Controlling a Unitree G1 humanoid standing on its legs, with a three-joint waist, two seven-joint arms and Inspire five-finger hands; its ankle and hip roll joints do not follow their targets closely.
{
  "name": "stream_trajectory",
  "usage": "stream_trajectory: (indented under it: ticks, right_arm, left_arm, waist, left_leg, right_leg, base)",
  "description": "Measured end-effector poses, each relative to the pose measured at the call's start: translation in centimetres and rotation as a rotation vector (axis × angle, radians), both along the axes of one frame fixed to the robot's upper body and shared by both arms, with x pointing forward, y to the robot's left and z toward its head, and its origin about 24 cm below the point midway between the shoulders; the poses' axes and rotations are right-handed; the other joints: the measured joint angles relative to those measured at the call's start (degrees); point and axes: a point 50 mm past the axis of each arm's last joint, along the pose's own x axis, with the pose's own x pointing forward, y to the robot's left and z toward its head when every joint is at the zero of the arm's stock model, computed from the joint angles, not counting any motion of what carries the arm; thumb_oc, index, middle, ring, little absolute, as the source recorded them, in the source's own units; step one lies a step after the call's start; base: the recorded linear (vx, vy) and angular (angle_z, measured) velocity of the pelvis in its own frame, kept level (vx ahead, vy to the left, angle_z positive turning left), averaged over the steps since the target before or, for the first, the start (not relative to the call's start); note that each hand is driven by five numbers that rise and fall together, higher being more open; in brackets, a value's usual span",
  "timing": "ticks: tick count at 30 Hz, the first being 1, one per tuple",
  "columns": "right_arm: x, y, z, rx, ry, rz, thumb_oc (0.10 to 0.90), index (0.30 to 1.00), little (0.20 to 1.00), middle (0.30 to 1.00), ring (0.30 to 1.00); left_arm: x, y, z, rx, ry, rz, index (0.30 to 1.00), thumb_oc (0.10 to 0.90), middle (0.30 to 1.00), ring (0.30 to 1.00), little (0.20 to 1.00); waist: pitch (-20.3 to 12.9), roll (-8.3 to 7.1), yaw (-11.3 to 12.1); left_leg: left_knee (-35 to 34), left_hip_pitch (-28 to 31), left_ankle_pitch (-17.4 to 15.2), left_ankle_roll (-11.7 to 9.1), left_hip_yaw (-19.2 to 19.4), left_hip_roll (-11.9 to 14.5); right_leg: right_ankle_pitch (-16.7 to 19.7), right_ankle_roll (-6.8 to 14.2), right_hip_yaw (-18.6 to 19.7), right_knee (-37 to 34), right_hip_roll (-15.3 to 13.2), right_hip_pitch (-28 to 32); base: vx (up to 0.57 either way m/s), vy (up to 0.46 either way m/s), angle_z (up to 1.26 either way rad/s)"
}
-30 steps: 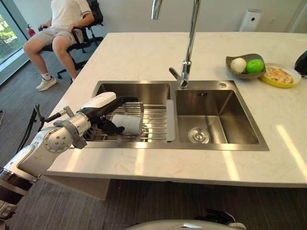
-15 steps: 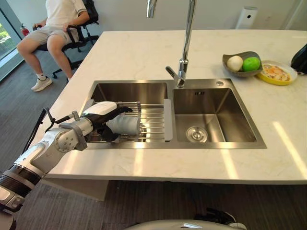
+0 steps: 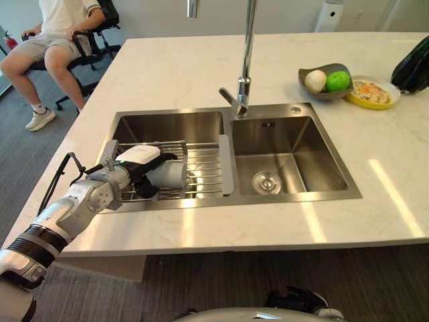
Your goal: Place the dishes in the dishwasher.
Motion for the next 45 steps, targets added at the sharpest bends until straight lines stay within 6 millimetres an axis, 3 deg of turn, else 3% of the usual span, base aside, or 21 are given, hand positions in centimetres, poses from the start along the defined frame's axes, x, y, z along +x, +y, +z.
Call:
stream_trajectory:
  ticks: [9, 11, 12, 20, 24, 29, 30, 35, 36, 38, 39, 42, 44, 45]
  right_arm:
    - [0.3, 0.0, 0.1, -0.004, -0.004, 0.004, 0.800, 0.900, 0.900, 0.900, 0.900]
    - [0.3, -0.1, 0.1, -0.004, -0.005, 0.003, 0.800, 0.900, 0.900, 0.900, 0.900]
    - [0.6, -0.1, 0.1, -0.004, -0.012, 0.003, 0.800, 0.900, 0.900, 0.900, 0.900]
    - [0.7, -0.2, 0.2, -0.007, -0.015, 0.006, 0.800, 0.900, 0.900, 0.900, 0.900]
    - [0.9, -0.1, 0.2, -0.011, -0.023, 0.009, 0.800, 0.900, 0.900, 0.900, 0.900]
    - [0.9, 0.1, 0.2, -0.020, -0.028, 0.002, 0.800, 0.900, 0.900, 0.900, 0.900]
    - [0.8, 0.2, 0.1, -0.020, -0.024, 0.002, 0.800, 0.900, 0.900, 0.900, 0.900]
    - [0.6, 0.4, 0.0, -0.024, -0.012, 0.011, 0.800, 0.900, 0.900, 0.900, 0.900]
    - [0.6, 0.5, 0.0, -0.021, -0.005, 0.017, 0.800, 0.900, 0.900, 0.900, 0.900]
    - [0.6, 0.7, 0.0, -0.020, -0.005, 0.032, 0.800, 0.900, 0.900, 0.900, 0.900]
    - [0.5, 0.7, -0.1, -0.024, 0.000, 0.046, 0.800, 0.900, 0.900, 0.900, 0.900]
    - [0.4, 0.4, 0.0, -0.035, 0.008, 0.068, 0.800, 0.900, 0.900, 0.900, 0.900]
    - [-0.5, 0.1, -0.1, -0.039, 0.027, 0.055, 0.800, 0.900, 0.900, 0.900, 0.900]
    - [-1.1, -0.4, -0.1, -0.045, 0.029, 0.022, 0.800, 0.900, 0.900, 0.900, 0.900]
  left_arm:
    - [1.1, 0.2, -0.5, 0.071, -0.002, 0.031, 0.900, 0.800, 0.900, 0.900, 0.900]
    - [1.2, 0.1, -0.5, 0.096, 0.001, 0.029, 0.573, 0.582, 0.573, 0.573, 0.573]
    - [1.4, 0.0, -0.3, 0.097, -0.003, 0.026, 0.300, 0.400, 0.300, 0.300, 0.300]
    - [1.6, -0.8, 0.5, 0.097, -0.027, -0.002, 0.300, 0.400, 0.300, 0.300, 0.300]
    - [1.3, -2.8, 1.3, 0.172, -0.129, -0.140, 0.300, 0.400, 0.300, 0.300, 0.300]
    - [0.3, -3.8, 2.6, 0.159, -0.296, -0.213, 0.300, 0.400, 0.300, 0.300, 0.300]
    - [-0.7, -3.3, 3.0, 0.095, -0.356, -0.181, 0.300, 0.400, 0.300, 0.300, 0.300]
    - [-1.4, -1.7, 4.0, 0.027, -0.438, -0.092, 0.300, 0.400, 0.300, 0.300, 0.300]
    - [-2.2, -0.3, 4.0, -0.132, -0.469, 0.014, 0.300, 0.400, 0.300, 0.300, 0.300]
    - [-3.2, 0.6, 3.9, -0.234, -0.495, 0.084, 0.300, 0.400, 0.300, 0.300, 0.300]
    - [-4.7, 2.2, 3.4, -0.376, -0.525, 0.205, 0.300, 0.400, 0.300, 0.300, 0.300]
    - [-6.8, 5.0, 2.7, -0.582, -0.603, 0.410, 0.300, 0.400, 0.300, 0.300, 0.300]
    - [-7.1, 6.0, 3.0, -0.622, -0.639, 0.461, 0.300, 0.400, 0.300, 0.300, 0.300]
    - [-7.1, 6.3, 3.1, -0.632, -0.652, 0.477, 0.300, 0.400, 0.300, 0.300, 0.300]
  waist:
    - [0.32, -0.24, -0.74]
    - [0.37, -0.20, -0.96]
    - [0.84, -0.11, -1.03]
    - [1.33, -0.21, -0.89]
    - [1.89, -0.69, -0.79]
    - [2.22, -1.17, -0.06]
    - [2.30, -1.32, -0.06]
    - [2.50, -1.45, 1.99]
    - [2.49, -1.46, 2.26]
    - [2.48, -1.47, 2.59]
    - [2.51, -1.41, 3.50]
    - [2.92, -0.38, 6.71]
    - [3.06, -0.03, 8.46]
    - [3.24, 0.27, 8.45]
  left_leg:
    - [0.00, -0.02, 0.00, 0.00, 0.19, -0.03]
    - [0.00, -0.02, 0.00, 0.00, 0.34, -0.05]
    - [0.00, -0.09, 0.00, 0.00, 0.50, -0.04]
    - [0.00, -0.08, 0.00, 0.00, 0.50, -0.06]
    - [0.00, -0.26, 0.00, 0.00, -0.02, 0.08]
    - [0.01, -1.00, 0.16, -0.18, -1.54, 0.21]
    - [0.02, -1.13, 0.21, -0.27, -1.98, 0.42]
    - [0.08, -1.08, 0.40, -0.60, -3.69, 1.24]
    - [0.21, -1.56, 0.57, -0.93, -4.69, 1.64]
    - [0.20, -1.63, 0.78, -1.26, -5.17, 2.05]
    - [0.24, -1.99, 1.29, -2.09, -5.51, 2.49]
    - [1.81, -3.83, 1.76, -2.78, -6.65, 3.82]
    - [3.16, -7.54, 3.50, -3.65, -8.55, 3.84]
    - [2.51, -9.58, 6.45, -3.96, -9.63, 2.94]
  right_leg:
    - [0.09, 0.06, 0.36, -0.01, 0.05, -0.18]
    - [0.11, 0.09, 0.43, -0.01, 0.02, -0.27]
    - [0.24, 0.07, 0.57, 0.00, 0.02, -0.43]
    - [0.28, 0.02, 0.54, 0.00, -0.04, -0.40]
    - [0.26, 0.01, -0.07, -0.01, 0.00, -0.20]
    - [0.01, -0.04, -1.31, 0.02, 0.02, 0.21]
    - [-0.28, 0.03, -1.85, -0.03, 0.10, 0.58]
    - [-1.28, 0.07, -3.40, 0.06, 0.72, 2.08]
    - [-1.66, 0.11, -4.18, -0.21, 1.08, 2.16]
    - [-1.90, -0.24, -4.74, -0.21, 1.37, 2.25]
    - [-2.42, -0.47, -5.57, -0.22, 1.99, 2.73]
    - [-3.34, -1.21, -7.35, -0.16, 3.58, 3.21]
    - [-4.54, -1.20, -10.40, 0.02, 3.86, 3.41]
    - [-5.27, -1.28, -13.23, 0.10, 3.61, 3.99]
  base:
    - [0.00, 0.001, 0.00]
    - [0.00, 0.011, -0.05]
    - [0.00, 0.002, -0.03]
    - [0.00, 0.000, 0.00]
    - [-0.01, -0.028, 0.04]
    - [0.01, -0.081, 0.16]
    - [0.00, -0.079, 0.19]
    - [0.02, -0.151, 0.23]
    - [0.04, -0.181, 0.19]
    - [0.03, -0.182, 0.22]
    - [-0.02, -0.238, 0.35]
    - [-0.09, -0.195, 0.36]
    - [-0.06, -0.118, 1.04]
    - [-0.18, -0.058, 1.80]
